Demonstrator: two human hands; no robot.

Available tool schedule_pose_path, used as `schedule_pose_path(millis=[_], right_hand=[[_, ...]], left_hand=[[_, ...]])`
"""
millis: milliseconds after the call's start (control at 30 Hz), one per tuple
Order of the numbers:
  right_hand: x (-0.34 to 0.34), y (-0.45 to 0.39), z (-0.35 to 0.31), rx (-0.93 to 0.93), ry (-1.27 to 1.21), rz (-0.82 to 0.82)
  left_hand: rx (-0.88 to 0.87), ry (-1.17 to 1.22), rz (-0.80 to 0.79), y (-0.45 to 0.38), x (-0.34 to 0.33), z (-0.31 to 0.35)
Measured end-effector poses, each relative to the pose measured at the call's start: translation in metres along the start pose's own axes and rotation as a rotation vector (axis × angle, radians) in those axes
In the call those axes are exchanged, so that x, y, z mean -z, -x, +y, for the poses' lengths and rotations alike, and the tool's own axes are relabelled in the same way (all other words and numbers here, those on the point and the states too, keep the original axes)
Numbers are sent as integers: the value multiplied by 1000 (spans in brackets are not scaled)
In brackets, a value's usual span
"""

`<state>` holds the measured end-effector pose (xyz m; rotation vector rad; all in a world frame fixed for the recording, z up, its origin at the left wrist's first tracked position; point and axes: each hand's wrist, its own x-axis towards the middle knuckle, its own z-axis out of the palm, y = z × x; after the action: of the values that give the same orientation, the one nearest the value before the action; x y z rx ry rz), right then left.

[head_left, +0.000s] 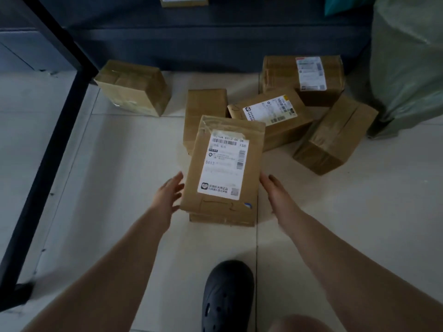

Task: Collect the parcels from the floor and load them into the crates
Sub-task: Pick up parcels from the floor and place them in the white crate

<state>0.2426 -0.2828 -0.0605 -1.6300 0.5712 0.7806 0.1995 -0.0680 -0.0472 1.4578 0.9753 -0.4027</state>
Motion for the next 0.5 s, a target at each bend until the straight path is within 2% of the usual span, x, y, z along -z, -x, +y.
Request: schedule_pose_path(millis=[100, 167, 233, 367, 500], right_hand=[[-4, -11, 12, -117, -245, -208], [-6, -10, 11, -127, -332, -228], [-4, 3, -9, -104, -266, -171], [0, 58, -95, -191, -120, -75], [5, 146, -223, -134, -77, -119]], left_hand=[[101, -78, -204, -4, -6, -5], [134, -21, -245, -1, -8, 1], [149, -13, -218, 9, -4, 19], [161, -16, -172, 60, 15, 83], [82, -30, -163, 146, 53, 195]])
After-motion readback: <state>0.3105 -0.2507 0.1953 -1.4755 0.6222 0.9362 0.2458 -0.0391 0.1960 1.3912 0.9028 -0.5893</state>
